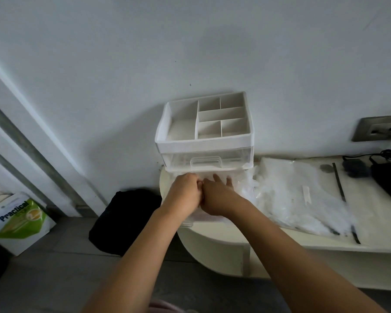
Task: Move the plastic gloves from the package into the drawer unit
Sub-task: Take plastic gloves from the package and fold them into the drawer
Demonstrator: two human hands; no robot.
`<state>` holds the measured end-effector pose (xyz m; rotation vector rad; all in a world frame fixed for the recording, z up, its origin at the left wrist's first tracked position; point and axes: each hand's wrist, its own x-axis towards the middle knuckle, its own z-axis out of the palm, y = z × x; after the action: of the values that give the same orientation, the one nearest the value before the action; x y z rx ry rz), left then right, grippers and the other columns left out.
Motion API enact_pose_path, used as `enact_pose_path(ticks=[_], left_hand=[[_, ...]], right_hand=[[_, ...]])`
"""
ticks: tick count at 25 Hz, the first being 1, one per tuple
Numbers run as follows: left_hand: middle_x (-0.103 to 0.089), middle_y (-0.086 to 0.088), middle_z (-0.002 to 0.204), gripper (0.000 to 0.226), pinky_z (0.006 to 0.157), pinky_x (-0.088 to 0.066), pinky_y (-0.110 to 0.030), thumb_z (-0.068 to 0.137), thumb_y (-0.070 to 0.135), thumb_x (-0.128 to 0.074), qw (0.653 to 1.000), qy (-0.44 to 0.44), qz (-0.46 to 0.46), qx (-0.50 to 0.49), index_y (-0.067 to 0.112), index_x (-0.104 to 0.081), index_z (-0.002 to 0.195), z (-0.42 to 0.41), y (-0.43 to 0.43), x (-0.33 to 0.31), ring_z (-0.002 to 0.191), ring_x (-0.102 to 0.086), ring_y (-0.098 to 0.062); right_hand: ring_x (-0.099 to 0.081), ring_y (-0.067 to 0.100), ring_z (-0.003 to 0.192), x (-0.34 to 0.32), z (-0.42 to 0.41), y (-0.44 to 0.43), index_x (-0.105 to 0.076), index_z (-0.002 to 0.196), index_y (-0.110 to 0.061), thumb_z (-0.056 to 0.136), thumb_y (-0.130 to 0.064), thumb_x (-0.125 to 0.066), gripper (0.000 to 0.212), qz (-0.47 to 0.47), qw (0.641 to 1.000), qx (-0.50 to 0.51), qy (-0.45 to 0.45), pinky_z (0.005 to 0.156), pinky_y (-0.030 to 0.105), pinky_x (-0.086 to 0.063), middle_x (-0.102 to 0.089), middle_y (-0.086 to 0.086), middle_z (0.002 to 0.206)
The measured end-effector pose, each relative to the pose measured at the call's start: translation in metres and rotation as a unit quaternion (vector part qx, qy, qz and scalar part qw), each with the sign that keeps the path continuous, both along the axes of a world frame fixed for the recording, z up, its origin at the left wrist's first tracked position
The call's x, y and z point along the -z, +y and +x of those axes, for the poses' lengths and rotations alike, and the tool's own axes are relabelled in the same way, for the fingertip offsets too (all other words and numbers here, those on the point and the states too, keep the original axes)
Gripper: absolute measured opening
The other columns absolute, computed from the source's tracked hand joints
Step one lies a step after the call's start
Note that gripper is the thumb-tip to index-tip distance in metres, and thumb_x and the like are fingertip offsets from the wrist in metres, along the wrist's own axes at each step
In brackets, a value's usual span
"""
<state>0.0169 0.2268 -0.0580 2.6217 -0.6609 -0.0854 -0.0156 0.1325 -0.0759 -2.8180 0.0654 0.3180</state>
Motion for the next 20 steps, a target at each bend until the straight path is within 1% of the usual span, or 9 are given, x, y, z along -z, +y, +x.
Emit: enact_pose_path(ticks=[2,5,6,8,10,12,15,17,20], left_hand=[[-0.065,-0.013,0.112,0.028,0.08,-0.042,-0.027,0.095,0.007,-0.043,0.998,0.06,0.023,0.003,0.003,-0.063,0.113,0.012,0.0,0.009,0.096,-0.059,-0.023],[-0.048,-0.015,0.138,0.039,0.102,-0.035,-0.029,0.098,0.014,-0.044,0.989,0.096,0.102,0.043,0.006,-0.044,0.137,0.028,0.002,0.022,0.126,-0.047,-0.028],[-0.039,-0.015,0.146,0.049,0.109,-0.031,-0.032,0.097,0.022,-0.049,0.986,0.1,0.125,0.053,0.009,-0.036,0.142,0.029,0.002,0.025,0.134,-0.039,-0.029],[-0.019,-0.011,0.157,0.078,0.116,-0.022,-0.04,0.089,0.039,-0.062,0.98,0.128,0.146,0.04,0.015,-0.021,0.15,0.03,0.002,0.03,0.144,-0.02,-0.031],[-0.002,-0.007,0.16,0.098,0.119,-0.014,-0.042,0.082,0.046,-0.068,0.977,0.146,0.151,0.027,0.017,-0.008,0.153,0.031,0.002,0.033,0.147,-0.005,-0.03],[0.004,-0.008,0.161,0.102,0.119,-0.012,-0.042,0.082,0.046,-0.068,0.975,0.149,0.162,0.028,0.018,0.0,0.153,0.033,0.001,0.034,0.147,0.0,-0.03],[0.007,-0.011,0.16,0.1,0.119,-0.011,-0.043,0.086,0.04,-0.067,0.971,0.141,0.191,0.036,0.017,0.003,0.153,0.033,-0.001,0.03,0.147,0.001,-0.033],[0.012,-0.01,0.159,0.103,0.119,-0.01,-0.044,0.085,0.042,-0.066,0.967,0.146,0.205,0.039,0.017,0.009,0.152,0.033,-0.001,0.031,0.147,0.004,-0.034],[0.013,-0.008,0.159,0.106,0.12,-0.009,-0.044,0.086,0.046,-0.064,0.965,0.142,0.215,0.04,0.017,0.014,0.151,0.037,0.0,0.037,0.147,0.005,-0.032]], right_hand=[[-0.005,0.027,0.146,0.0,0.001,0.0,-0.023,0.149,-0.015,0.098,-0.015,-0.033,0.052,0.066,0.998,0.009,0.016,0.114,0.055,-0.001,-0.02,0.002,0.156],[-0.013,0.026,0.144,-0.007,-0.001,-0.005,-0.03,0.147,-0.017,0.098,-0.01,-0.028,0.049,0.183,0.982,0.038,0.017,0.116,0.049,-0.009,-0.022,0.003,0.155],[-0.016,0.025,0.144,-0.009,-0.003,-0.009,-0.031,0.146,-0.014,0.097,-0.01,-0.032,0.05,0.197,0.979,0.05,0.021,0.117,0.046,-0.011,-0.023,0.005,0.155],[-0.012,0.027,0.144,-0.011,-0.006,-0.018,-0.026,0.147,-0.014,0.093,-0.013,-0.045,0.057,0.127,0.989,0.067,0.041,0.116,0.047,-0.009,-0.019,0.006,0.156],[-0.011,0.032,0.143,-0.012,-0.007,-0.028,-0.025,0.146,-0.011,0.088,-0.019,-0.057,0.067,0.032,0.995,0.059,0.069,0.116,0.048,-0.009,-0.021,0.01,0.153],[-0.016,0.031,0.141,-0.008,-0.002,-0.032,-0.026,0.144,-0.007,0.085,-0.021,-0.062,0.07,-0.008,0.996,0.039,0.084,0.117,0.047,-0.007,-0.029,0.013,0.148],[-0.006,0.033,0.143,0.006,0.005,-0.029,-0.025,0.143,-0.013,0.08,-0.022,-0.064,0.074,0.06,0.993,0.091,0.043,0.116,0.048,-0.011,-0.018,0.012,0.15],[0.004,0.033,0.143,0.009,0.003,-0.025,-0.018,0.146,-0.019,0.078,-0.015,-0.063,0.082,0.148,0.974,0.172,-0.004,0.117,0.045,-0.011,-0.004,0.009,0.153],[0.007,0.031,0.145,0.004,-0.003,-0.024,-0.011,0.15,-0.021,0.078,-0.006,-0.053,0.085,0.211,0.952,0.219,-0.031,0.117,0.042,-0.007,0.002,0.01,0.155]])
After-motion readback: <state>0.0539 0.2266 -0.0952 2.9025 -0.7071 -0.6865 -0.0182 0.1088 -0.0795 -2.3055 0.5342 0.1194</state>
